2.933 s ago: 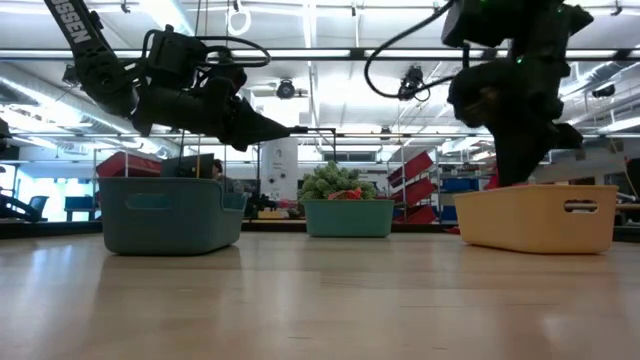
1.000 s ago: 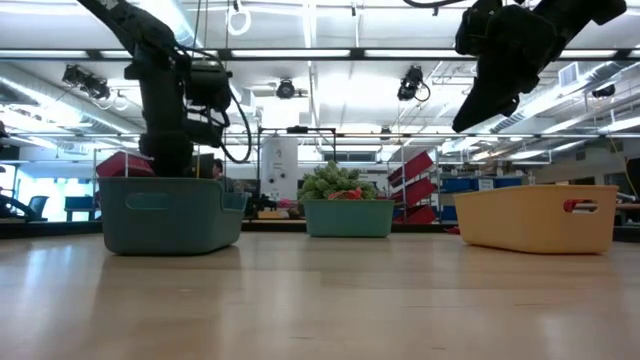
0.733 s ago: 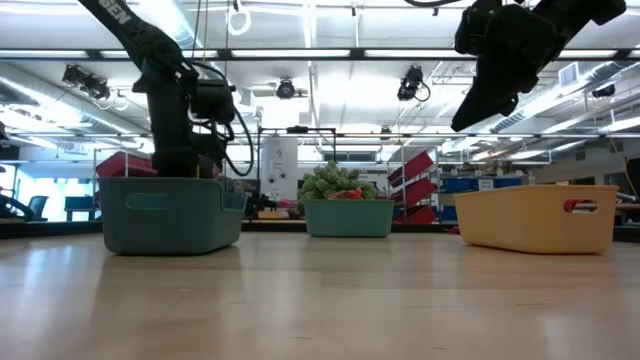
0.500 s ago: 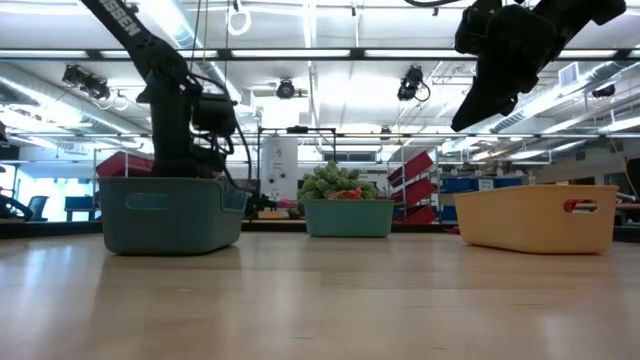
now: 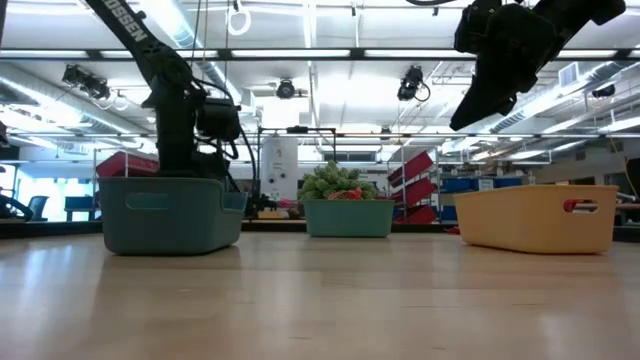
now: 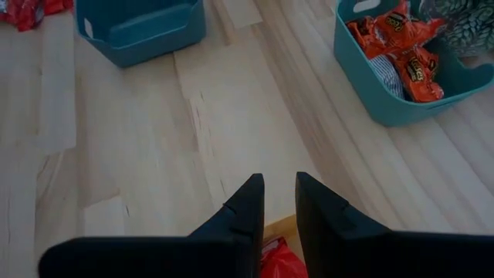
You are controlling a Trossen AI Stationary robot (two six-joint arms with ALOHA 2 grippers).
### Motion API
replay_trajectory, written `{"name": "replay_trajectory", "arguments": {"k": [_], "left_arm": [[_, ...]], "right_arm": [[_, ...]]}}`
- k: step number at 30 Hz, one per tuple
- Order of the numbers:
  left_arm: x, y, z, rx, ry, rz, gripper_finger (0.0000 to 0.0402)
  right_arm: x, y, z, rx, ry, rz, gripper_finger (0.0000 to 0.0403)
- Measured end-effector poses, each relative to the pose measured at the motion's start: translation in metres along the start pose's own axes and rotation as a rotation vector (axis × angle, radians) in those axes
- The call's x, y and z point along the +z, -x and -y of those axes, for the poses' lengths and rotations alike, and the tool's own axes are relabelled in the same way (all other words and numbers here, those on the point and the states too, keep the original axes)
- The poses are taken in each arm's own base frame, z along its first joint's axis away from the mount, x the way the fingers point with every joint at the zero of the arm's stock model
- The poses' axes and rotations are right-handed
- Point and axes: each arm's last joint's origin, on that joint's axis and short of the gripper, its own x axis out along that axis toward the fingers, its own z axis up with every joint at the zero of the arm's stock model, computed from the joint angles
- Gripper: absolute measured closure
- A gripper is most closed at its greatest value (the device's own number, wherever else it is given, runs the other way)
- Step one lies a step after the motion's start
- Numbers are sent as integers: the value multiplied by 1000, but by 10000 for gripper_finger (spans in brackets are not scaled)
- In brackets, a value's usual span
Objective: Sort candy
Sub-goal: Put the red chocolate into the yellow bin
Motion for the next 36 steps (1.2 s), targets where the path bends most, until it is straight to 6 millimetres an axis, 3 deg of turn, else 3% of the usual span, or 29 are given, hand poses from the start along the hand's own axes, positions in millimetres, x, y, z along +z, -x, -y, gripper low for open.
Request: {"name": "replay_trajectory", "arguments": {"k": [6, 13, 19, 24, 31, 36], "left_arm": [[12, 24, 3, 1, -61, 46, 375], [42, 67, 19, 21, -165, 210, 378], [74, 107, 55, 22, -314, 442, 378], [94, 133, 87, 1, -358, 692, 379], [107, 147, 110, 16, -354, 881, 380], [113, 137, 112, 87, -319, 862, 380]], "right_arm": [[-5, 5, 3, -15, -34, -41, 341], [-12, 14, 8, -58, -81, -86, 351], [-8, 18, 4, -21, -64, -22, 359], [11, 8, -6, 48, -156, 135, 343], [44, -12, -15, 123, -234, 421, 281], [57, -27, -12, 69, -223, 551, 247]]}}
